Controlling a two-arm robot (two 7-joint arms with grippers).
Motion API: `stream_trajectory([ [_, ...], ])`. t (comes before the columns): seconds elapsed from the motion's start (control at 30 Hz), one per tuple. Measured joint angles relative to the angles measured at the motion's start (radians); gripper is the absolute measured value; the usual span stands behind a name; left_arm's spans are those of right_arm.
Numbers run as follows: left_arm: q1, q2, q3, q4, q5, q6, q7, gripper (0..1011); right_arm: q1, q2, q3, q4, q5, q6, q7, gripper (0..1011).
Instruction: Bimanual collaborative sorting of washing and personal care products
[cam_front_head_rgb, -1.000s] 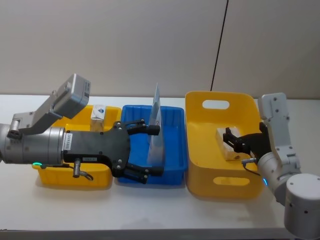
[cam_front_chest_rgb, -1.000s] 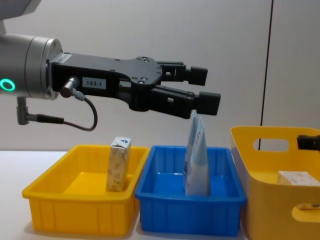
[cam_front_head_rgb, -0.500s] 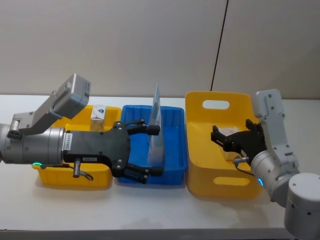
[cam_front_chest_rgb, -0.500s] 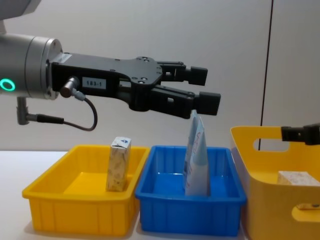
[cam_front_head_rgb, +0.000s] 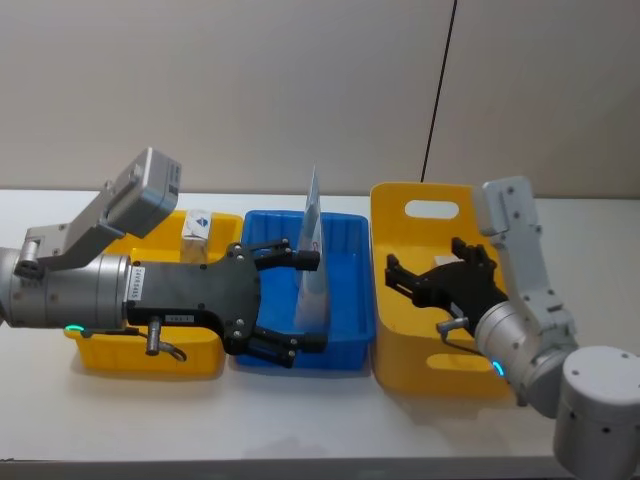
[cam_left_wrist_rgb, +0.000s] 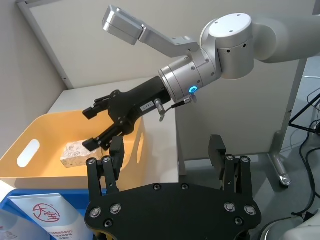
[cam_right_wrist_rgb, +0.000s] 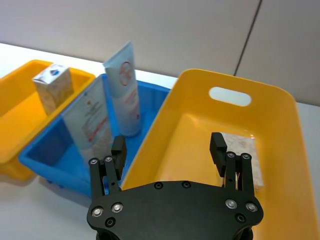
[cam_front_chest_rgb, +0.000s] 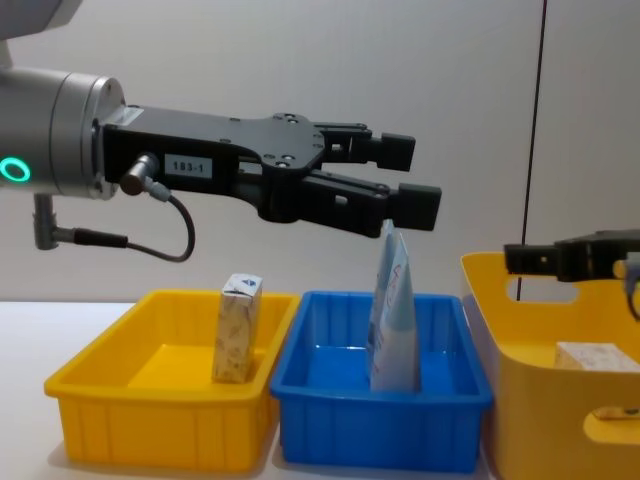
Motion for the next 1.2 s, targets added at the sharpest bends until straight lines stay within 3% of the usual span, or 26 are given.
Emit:
stream_trajectory([
  [0.57, 0.0, 0.0, 0.0, 0.0, 0.0, 0.0, 0.0, 1001, 0.029, -0.041, -0.055, 0.026, -0.015, 0.004, 0.05, 1004],
  [1.2, 0.0, 0.0, 0.0, 0.0, 0.0, 0.0, 0.0, 1001, 0.073, -0.063, -0.089, 0.075, -0.035, 0.01, 0.102, 1004],
])
